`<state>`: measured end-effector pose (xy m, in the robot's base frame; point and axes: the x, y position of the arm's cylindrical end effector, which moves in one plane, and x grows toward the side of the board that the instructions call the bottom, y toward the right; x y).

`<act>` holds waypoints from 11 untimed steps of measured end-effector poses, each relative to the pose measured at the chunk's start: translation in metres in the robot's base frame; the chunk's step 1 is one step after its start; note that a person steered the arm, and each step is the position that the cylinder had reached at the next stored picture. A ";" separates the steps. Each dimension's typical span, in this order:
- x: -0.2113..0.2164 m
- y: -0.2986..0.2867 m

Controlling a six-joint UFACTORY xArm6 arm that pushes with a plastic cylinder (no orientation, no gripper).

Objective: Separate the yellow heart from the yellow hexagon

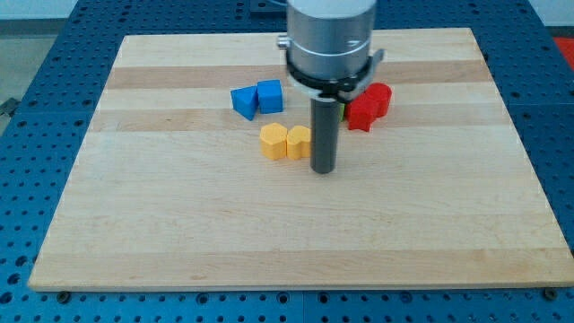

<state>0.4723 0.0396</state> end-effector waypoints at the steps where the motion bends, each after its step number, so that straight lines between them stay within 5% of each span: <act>1: -0.008 0.013; 5: -0.028 -0.076; 8: -0.027 -0.005; 11: -0.062 -0.026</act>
